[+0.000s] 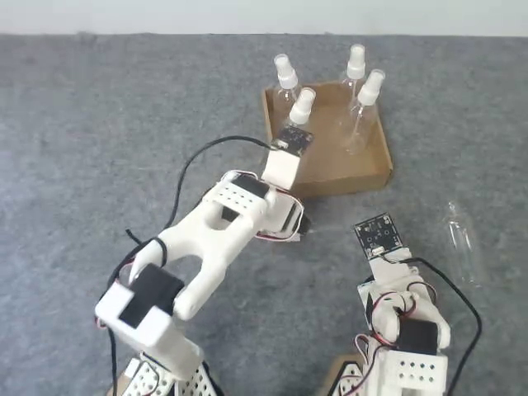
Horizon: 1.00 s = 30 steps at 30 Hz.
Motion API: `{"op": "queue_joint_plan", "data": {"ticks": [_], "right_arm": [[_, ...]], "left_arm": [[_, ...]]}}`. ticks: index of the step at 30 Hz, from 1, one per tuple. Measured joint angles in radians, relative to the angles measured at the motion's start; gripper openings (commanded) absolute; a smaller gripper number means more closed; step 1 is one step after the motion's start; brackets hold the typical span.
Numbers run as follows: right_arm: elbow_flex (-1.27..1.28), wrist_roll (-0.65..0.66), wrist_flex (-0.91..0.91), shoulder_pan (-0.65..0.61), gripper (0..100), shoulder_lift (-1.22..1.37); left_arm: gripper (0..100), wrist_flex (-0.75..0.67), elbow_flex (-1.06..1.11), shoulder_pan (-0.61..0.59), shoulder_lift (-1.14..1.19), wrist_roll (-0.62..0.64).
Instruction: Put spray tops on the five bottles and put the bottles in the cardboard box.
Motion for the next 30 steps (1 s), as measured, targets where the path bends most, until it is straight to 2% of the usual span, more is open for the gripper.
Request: {"op": "queue_joint_plan", "data": {"ticks": [7, 11, 17, 21, 24, 30], "right_arm": [[0.000, 0.000, 0.000, 0.000, 6.8, 0.000], [0.000, 0.000, 0.000, 0.000, 6.8, 0.000], [0.000, 0.000, 0.000, 0.000, 6.8, 0.000], [0.000, 0.000, 0.000, 0.000, 6.8, 0.000], [0.000, 0.000, 0.000, 0.000, 6.8, 0.000], [0.000, 0.000, 0.000, 0.000, 6.8, 0.000]], "left_arm": [[25, 0.063, -0.002, -0.009, 0.009, -0.037], [25, 0.124, 0.002, -0.075, -0.018, -0.084], [25, 0.129, 0.058, -0.169, -0.092, -0.187], [25, 0.129, 0.060, -0.158, -0.150, -0.219], [25, 0.129, 0.060, -0.103, -0.192, -0.229], [25, 0.129, 0.037, -0.049, -0.157, -0.232]]}}
